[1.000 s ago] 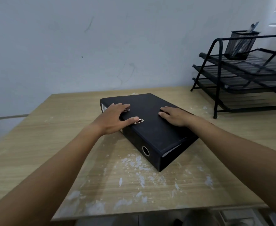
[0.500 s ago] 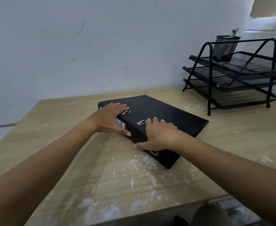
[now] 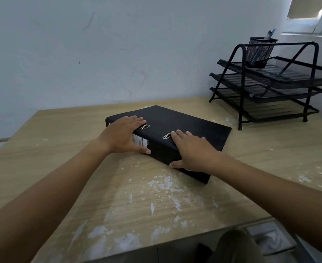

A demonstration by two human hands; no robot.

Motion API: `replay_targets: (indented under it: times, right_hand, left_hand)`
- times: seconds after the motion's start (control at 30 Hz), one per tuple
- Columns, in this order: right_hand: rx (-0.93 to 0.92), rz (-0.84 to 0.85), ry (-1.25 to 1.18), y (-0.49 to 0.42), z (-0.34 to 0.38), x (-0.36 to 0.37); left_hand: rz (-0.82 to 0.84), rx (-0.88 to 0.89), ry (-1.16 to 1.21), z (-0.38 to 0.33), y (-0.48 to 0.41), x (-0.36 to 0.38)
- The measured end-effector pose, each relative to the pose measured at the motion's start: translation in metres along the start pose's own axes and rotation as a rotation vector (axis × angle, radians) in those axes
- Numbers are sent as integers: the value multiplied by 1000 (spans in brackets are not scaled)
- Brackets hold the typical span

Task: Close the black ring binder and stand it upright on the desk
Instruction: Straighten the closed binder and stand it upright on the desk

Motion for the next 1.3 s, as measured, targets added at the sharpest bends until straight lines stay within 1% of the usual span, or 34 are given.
replay_targets:
  times: [0.1, 0.23, 0.5, 0.6, 0.7, 0.83, 1.0, 1.1, 1.2, 1.3]
  right_hand:
    - [-75, -2, -12, -2, -14, -1]
    - [-155, 21, -57, -9, -36, 0]
    - [-211, 109, -127, -31, -75, -4]
    - [-228, 102, -133, -38, -83, -8]
    - [-245, 38, -100, -40, -85, -8]
    - [-240, -141, -51, -35, -84, -6]
    - [-217, -291, -64, -26, -82, -3]
    - [-203, -393, -87, -16, -85, -5]
    - [-150, -466, -118, -9, -94, -8]
    - [-59, -504, -190, -1, -110, -6]
  left_hand:
    - [-28, -20, -12, -6, 7, -3]
    - [-70, -89, -51, -11, 19, -7]
    - [-165, -154, -124, -39, 34, -10]
    - [-223, -198, -175, -53, 39, -11]
    - [-251, -225, -156, -58, 42, -11]
    - [-252, -209, -131, -55, 41, -13]
    - [-183, -180, -104, -47, 37, -12]
    - [-145, -177, -128, -49, 35, -9]
    - [-115, -163, -157, -55, 31, -6]
    - [-124, -140, -131, -64, 27, -7]
Point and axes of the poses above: each hand's wrist, its own y-axis away from the middle knuckle, its own x-axis out of the palm, z = x × y, the point moved 8 cm from there along -y, towards the middle knuckle, and after that the axes turned 1 degree about -y, right-handed, at the moved point
